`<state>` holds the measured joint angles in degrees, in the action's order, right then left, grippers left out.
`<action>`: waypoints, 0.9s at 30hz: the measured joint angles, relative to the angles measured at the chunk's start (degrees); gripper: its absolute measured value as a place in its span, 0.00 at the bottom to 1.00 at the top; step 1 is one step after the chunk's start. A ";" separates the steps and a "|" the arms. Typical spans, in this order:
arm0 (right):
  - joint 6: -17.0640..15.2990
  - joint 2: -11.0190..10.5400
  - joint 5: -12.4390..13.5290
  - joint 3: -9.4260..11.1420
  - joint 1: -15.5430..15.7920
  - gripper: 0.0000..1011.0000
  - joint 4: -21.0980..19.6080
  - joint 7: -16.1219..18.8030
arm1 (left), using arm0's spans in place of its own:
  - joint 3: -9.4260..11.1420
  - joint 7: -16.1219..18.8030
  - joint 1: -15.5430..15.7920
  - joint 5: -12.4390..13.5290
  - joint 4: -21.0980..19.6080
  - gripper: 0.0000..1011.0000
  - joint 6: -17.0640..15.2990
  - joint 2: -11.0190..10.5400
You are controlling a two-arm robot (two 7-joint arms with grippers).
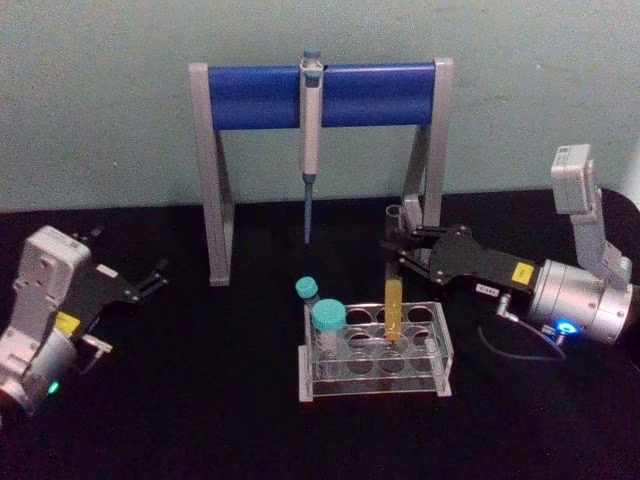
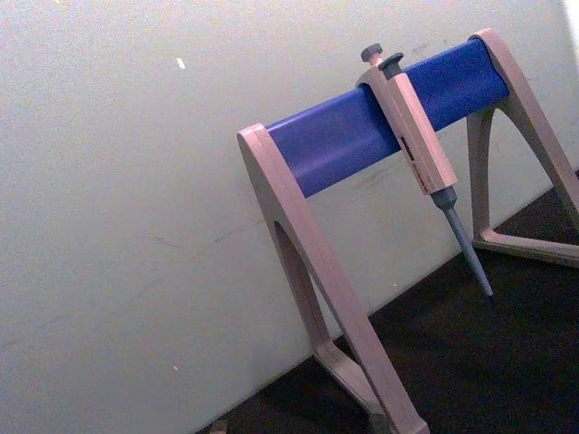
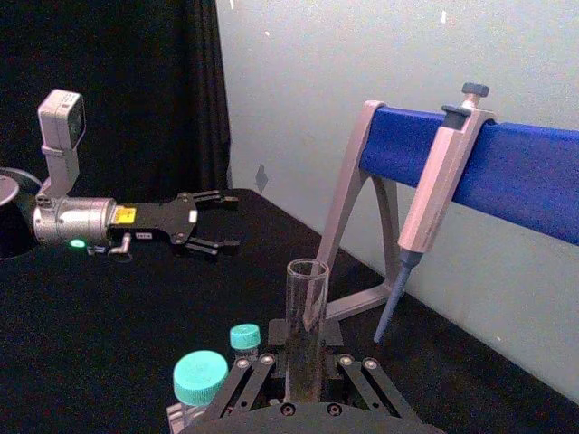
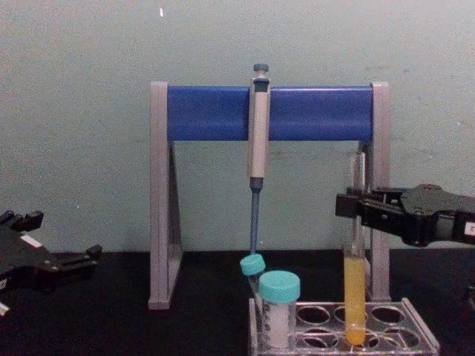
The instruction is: Pick up the test tube from the test tube rack, shake it, then place it back into the test tube rack.
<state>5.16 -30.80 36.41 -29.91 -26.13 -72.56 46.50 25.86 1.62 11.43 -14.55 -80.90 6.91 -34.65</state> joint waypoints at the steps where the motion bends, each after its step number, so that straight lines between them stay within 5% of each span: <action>1: 0.00 0.10 -0.09 -0.05 -0.09 0.23 0.23 0.05 | 0.00 0.00 0.00 0.00 0.00 0.99 0.00 0.00; 27: -0.02 1.61 -0.99 -0.75 -1.02 0.23 4.17 0.93 | 0.00 0.00 0.00 0.00 0.00 0.99 0.00 0.00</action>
<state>5.14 -29.18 35.42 -30.67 -27.15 -68.39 47.42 25.86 1.62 11.43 -14.55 -80.90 6.91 -34.65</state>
